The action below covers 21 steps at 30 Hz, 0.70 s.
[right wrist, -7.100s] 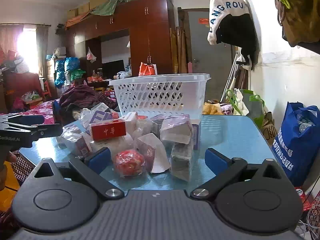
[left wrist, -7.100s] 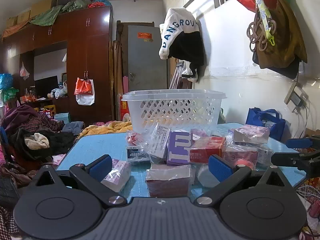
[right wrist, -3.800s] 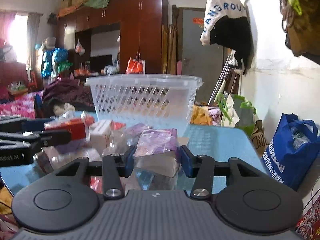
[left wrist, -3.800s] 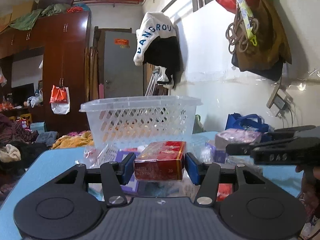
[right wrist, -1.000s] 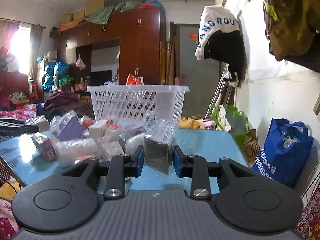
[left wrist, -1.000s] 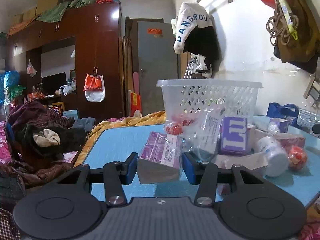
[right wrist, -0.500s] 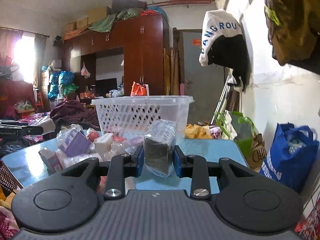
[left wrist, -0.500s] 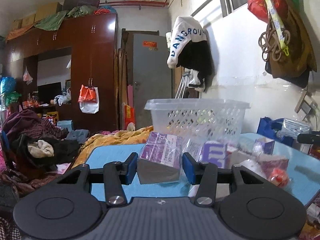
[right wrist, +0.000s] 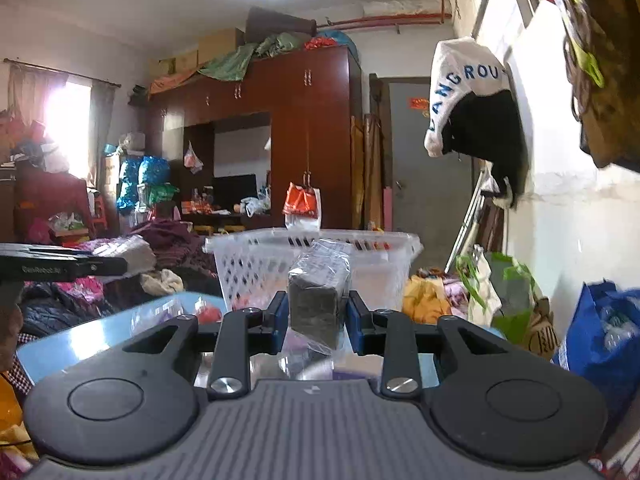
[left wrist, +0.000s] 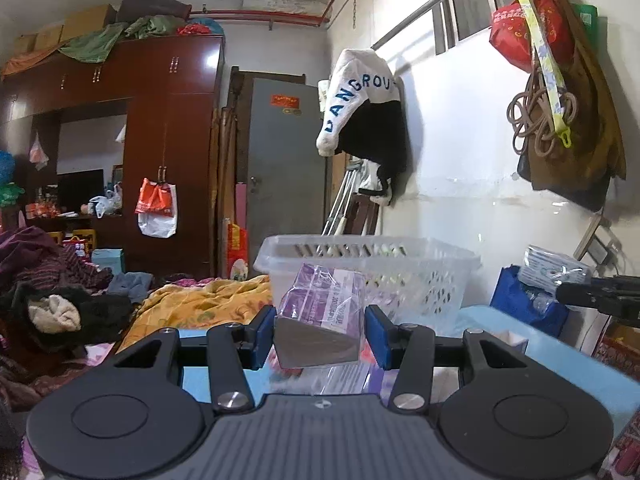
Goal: Organize objects
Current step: 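Lift both packages over the white basket and open both tools to release them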
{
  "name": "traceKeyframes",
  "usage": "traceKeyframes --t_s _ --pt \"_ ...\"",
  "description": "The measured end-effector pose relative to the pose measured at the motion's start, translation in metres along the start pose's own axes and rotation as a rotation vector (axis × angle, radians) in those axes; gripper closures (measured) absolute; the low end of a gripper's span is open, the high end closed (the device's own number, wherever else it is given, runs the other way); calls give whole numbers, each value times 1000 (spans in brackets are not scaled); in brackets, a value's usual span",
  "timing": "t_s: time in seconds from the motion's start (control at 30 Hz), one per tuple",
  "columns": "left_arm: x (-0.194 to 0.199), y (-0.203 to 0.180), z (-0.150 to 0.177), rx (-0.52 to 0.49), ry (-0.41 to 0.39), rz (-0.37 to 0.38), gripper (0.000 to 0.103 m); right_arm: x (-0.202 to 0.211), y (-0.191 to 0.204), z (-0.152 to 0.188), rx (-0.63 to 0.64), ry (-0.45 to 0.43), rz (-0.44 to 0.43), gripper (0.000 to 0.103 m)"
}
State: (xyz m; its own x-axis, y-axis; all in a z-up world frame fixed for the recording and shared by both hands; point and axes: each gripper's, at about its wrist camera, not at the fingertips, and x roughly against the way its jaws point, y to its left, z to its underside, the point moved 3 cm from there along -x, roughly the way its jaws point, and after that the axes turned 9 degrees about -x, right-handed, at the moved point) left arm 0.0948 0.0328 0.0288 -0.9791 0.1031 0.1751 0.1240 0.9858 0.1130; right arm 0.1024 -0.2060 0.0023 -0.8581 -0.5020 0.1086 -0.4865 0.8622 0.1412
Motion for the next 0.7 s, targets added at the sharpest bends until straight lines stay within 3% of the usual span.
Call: traceKeyframes --t_s 0.23,0.37,0.53,0.63,0.67,0.7 --pt "-37 6 -59 15 -19 42 51 -49 -1 -58 15 -1 -6 70" --pt "-86 11 -86 48 46 63 51 -96 -7 -79 23 27 -5 70" --pt "-154 17 -86 77 180 62 51 -152 -17 -65 34 139 44 69" --pt "-173 16 -81 77 215 50 50 -162 -16 -55 66 146 57 69" --pt "-175 17 -81 80 204 41 47 -162 -16 -53 73 140 45 67" --pt "-176 17 -81 78 196 33 30 -162 -15 -52 78 146 31 55"
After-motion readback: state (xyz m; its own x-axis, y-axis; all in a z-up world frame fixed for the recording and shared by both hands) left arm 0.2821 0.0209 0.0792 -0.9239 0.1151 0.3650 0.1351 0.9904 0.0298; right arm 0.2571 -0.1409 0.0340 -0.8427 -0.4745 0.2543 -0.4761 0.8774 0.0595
